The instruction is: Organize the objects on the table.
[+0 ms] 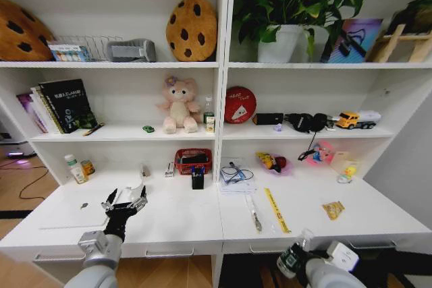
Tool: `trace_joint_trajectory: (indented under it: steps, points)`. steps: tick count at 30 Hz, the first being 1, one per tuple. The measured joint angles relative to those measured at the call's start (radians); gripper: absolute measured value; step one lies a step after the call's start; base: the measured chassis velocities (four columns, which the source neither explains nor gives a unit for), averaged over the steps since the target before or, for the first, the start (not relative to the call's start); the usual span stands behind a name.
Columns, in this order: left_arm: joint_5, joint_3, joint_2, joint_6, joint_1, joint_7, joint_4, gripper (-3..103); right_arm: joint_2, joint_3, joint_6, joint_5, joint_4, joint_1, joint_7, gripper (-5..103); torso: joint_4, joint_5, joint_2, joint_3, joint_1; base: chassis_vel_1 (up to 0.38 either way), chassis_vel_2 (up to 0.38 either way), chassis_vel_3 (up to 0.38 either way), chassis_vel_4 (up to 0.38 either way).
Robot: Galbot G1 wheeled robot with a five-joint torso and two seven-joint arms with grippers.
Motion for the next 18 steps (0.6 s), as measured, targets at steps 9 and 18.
trace_joint_trajectory:
  steps: [9,18]
  points:
    - [0.0,0.0,0.0,0.0,0.0,0.0,0.0,100,0.175,0.023,0.001,0.175,-0.204,0.045,0.074,25,0.0002,-0.0001,0.0,0.0,0.0,0.0,0.0,0.0,0.0]
    - [0.0,0.0,0.0,0.0,0.0,0.0,0.0,100,0.25,0.063,-0.124,0.115,-0.575,0.1,-0.087,25,0.0,-0.0001,0.0,0.0,0.0,0.0,0.0,0.0,0.0]
